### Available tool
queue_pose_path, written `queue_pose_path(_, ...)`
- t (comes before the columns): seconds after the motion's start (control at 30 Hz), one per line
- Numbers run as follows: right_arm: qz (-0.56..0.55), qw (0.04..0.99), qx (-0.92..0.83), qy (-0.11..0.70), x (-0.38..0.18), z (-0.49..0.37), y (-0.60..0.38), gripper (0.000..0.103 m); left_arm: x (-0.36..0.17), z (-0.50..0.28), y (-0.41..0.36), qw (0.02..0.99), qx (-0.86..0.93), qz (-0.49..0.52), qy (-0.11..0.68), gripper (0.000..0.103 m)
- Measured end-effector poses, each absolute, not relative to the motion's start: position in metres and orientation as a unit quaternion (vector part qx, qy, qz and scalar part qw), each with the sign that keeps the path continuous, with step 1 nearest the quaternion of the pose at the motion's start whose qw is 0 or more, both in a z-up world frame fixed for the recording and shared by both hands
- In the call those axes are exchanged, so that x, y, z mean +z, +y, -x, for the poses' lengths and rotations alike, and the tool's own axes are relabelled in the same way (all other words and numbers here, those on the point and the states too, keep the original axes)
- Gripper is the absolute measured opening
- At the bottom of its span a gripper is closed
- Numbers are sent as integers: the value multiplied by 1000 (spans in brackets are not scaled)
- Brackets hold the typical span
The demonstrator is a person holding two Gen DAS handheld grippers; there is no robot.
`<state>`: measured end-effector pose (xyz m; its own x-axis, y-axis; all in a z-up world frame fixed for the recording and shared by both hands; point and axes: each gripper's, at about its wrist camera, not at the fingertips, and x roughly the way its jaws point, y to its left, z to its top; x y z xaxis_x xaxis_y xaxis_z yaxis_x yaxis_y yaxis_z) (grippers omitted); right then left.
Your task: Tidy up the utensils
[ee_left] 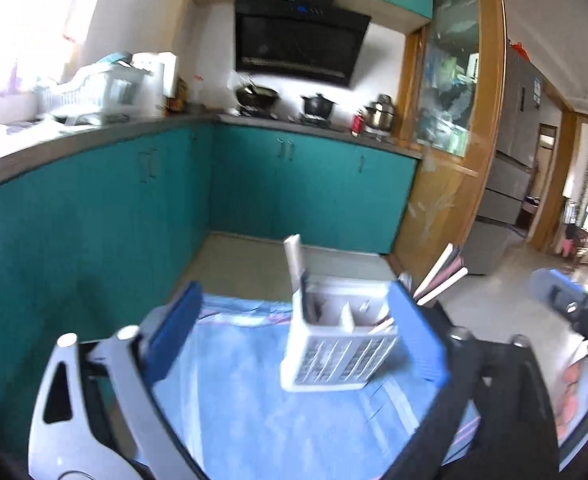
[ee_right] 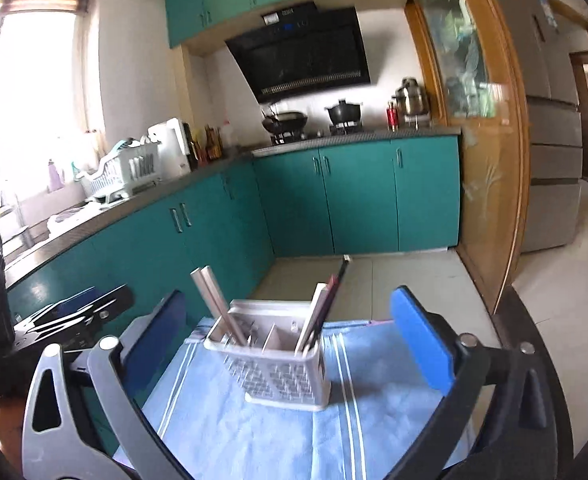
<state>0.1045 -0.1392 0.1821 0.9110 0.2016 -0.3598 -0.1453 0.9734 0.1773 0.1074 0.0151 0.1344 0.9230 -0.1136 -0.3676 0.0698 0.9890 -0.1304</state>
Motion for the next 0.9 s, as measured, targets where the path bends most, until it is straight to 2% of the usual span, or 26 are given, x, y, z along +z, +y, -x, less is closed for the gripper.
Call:
queue_pose_path(0.17, -33, 974, 48, 217, 143, -38, -143, 100, 76, -61, 8, 969, -32, 30, 244, 99)
queue_pose_path(0.27, -30, 965, 26, 261, 107, -27, -149, 100, 38, -49, 5, 961, -20, 26, 276, 99)
queue_pose_path(0.47, -71, 942, 7, 328, 39, -21, -159, 100, -1, -31, -17, 955, -24, -4, 296, 99)
queue_pose_path(0.7, -20, 949, 16, 315, 25, -9, -136, 100, -5, -24, -28, 954, -39, -18, 298, 99)
queue_pose_path(0.9, -1, 957, 1, 289, 29, -3, -136, 100, -2, -25, -23, 953, -42, 14, 300, 99)
